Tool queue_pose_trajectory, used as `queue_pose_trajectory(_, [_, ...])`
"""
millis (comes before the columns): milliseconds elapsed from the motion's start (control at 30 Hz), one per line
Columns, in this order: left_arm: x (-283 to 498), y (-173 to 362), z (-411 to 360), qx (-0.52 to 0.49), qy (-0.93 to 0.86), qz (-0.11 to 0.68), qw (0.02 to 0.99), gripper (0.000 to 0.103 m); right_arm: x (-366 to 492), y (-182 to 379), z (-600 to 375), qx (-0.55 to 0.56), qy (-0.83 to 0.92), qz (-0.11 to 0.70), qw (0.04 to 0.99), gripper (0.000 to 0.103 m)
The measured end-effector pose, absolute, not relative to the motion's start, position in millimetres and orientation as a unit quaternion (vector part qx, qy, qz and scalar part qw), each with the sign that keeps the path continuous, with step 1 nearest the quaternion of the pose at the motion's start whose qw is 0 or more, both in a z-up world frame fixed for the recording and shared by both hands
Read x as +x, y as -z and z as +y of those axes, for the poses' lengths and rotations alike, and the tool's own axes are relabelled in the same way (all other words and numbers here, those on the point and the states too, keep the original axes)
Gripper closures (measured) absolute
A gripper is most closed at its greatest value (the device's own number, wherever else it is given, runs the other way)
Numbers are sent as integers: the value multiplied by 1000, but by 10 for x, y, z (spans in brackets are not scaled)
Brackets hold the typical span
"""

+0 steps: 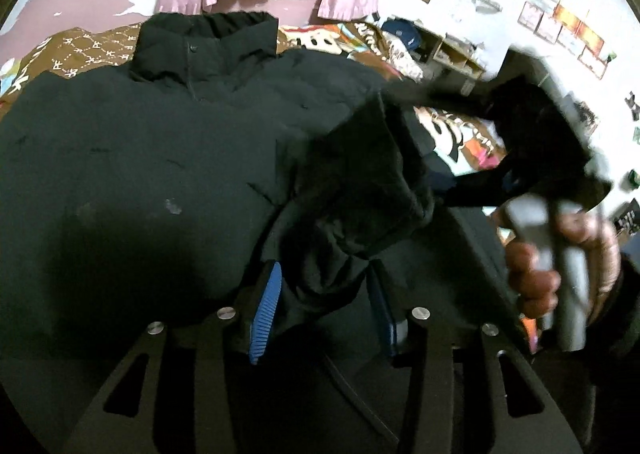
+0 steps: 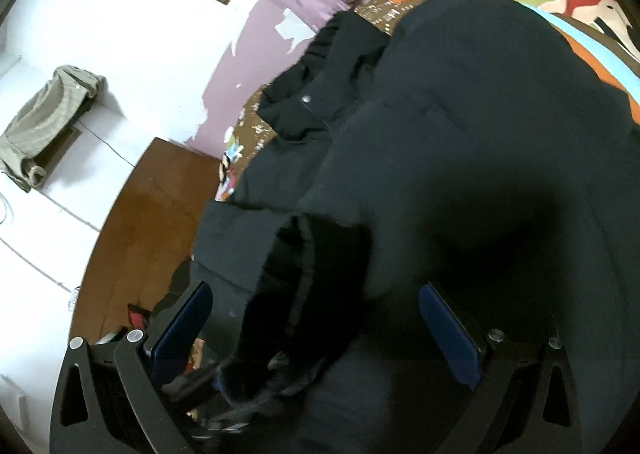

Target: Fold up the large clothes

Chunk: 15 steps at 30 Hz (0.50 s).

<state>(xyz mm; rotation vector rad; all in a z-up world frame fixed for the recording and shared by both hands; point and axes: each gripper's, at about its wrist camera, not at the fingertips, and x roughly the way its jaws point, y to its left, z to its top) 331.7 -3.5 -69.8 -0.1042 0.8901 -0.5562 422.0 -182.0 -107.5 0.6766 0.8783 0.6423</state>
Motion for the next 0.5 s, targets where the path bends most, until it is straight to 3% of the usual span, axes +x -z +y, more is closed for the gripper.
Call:
queue_pose_trajectory(100, [3276,596,61,-70,266,409,870,43,4176,1108,-1800,318,-302,410,800,2])
queue_pose_trajectory(200, [3242,523,184,-96,262,400,873,34,4125,1101,-1788,306,-295,411,806,18])
queue_pose_trajectory(367, [3209,435,451,-137,220,397,880,31,4098,1121,-1753,261,-255,439,821,73])
queue_pose_trajectory(433, [3182,368,597,-144,192,390,889,31,4076,1083,-1722,232,-254,445,826,90])
queue_pose_trajectory(500, [3139,302,719,-139,168,382,898,31,4023,963,-1685,210,-265,432,836,95])
